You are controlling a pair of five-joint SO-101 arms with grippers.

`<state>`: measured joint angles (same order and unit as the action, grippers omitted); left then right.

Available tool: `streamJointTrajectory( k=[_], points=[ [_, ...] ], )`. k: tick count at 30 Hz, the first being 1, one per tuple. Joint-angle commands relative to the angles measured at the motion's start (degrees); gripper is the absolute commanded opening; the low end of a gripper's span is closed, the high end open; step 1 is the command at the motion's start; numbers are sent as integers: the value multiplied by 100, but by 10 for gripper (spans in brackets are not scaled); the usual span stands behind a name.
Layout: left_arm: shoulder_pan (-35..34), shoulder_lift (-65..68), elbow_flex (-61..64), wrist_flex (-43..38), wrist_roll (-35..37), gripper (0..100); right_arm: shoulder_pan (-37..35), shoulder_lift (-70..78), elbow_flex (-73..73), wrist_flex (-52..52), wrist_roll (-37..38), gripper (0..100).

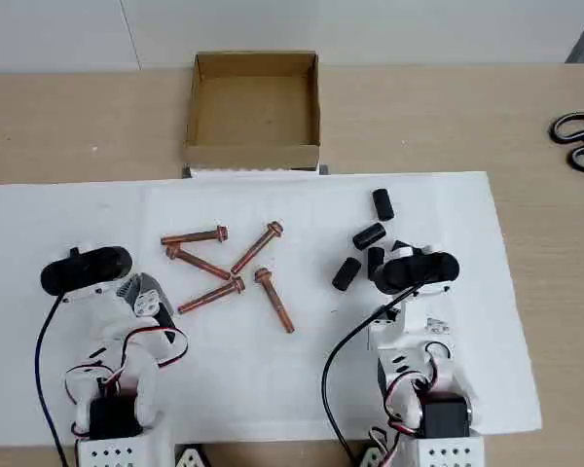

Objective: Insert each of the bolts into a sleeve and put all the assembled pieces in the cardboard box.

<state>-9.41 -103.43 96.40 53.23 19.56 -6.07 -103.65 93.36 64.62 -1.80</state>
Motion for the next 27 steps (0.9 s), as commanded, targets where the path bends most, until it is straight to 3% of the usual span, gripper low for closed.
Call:
streamJointTrajectory(
  k=[1,23,27],
  points=[
    [-26,-53,-22,-123,18,6,-4,-31,-26,-110,-35,4],
    [9,-53,-22,-141,0,6,13,-31,-26,-119,-53,4],
    [607,-53,-13,-158,0,7,4,-31,-35,-127,-44,4]
  ],
)
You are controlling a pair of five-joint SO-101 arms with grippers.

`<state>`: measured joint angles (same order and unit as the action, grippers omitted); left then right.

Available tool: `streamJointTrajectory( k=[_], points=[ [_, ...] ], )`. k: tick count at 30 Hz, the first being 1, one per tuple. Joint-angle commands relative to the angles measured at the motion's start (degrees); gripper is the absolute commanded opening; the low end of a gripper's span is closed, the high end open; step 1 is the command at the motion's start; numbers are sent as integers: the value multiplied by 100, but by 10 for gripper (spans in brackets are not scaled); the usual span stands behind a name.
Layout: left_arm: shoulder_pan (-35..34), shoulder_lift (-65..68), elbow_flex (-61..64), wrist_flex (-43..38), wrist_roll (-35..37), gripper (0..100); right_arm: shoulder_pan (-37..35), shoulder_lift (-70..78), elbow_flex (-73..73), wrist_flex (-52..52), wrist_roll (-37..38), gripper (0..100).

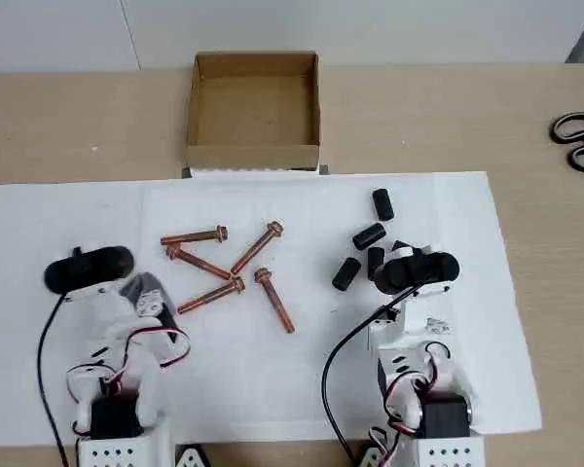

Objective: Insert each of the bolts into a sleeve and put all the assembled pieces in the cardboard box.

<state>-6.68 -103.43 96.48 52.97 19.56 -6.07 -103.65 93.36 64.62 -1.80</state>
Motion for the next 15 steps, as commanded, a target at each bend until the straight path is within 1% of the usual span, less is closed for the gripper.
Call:
streamJointTrajectory(
  k=[1,4,8,11,13,15],
  points=[
    [475,-53,-22,-114,9,7,4,-31,-35,-145,-53,4],
    [826,-53,-22,-88,9,6,13,-31,-18,-189,-70,4],
    [853,-44,-66,-70,9,6,22,13,-70,-110,-369,4],
    [862,-35,-470,413,9,6,13,22,-360,198,-571,4],
    [905,-26,-796,809,9,6,31,22,-598,444,-510,4],
    [870,-26,-1007,1011,0,6,31,31,-862,585,-422,4]
  ],
)
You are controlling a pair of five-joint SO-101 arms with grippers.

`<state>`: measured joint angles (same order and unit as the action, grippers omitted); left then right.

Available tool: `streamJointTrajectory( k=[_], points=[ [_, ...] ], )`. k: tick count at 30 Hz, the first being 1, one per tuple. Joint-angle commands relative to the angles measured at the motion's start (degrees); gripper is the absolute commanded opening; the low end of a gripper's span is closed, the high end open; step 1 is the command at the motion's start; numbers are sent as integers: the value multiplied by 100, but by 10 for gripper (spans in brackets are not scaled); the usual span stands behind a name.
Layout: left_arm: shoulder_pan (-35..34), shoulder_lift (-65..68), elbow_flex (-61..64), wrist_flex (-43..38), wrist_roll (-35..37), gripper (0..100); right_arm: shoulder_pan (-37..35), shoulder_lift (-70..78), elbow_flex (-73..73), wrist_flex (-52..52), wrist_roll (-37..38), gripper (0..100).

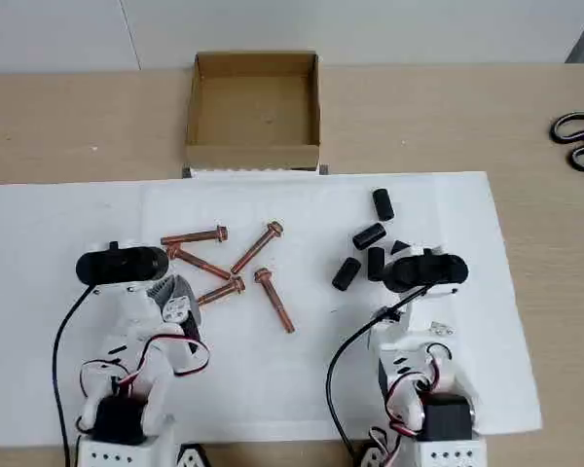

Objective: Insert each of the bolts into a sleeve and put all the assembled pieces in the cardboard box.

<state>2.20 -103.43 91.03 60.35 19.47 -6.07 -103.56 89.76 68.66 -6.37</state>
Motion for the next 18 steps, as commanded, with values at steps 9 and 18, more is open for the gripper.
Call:
streamJointTrajectory(
  k=[9,18],
  points=[
    [-9,237,-1429,642,0,6,593,1393,-2119,-31,686,4],
    [-26,2919,-3556,730,0,6,347,5534,-6251,1349,-202,4]
  ],
)
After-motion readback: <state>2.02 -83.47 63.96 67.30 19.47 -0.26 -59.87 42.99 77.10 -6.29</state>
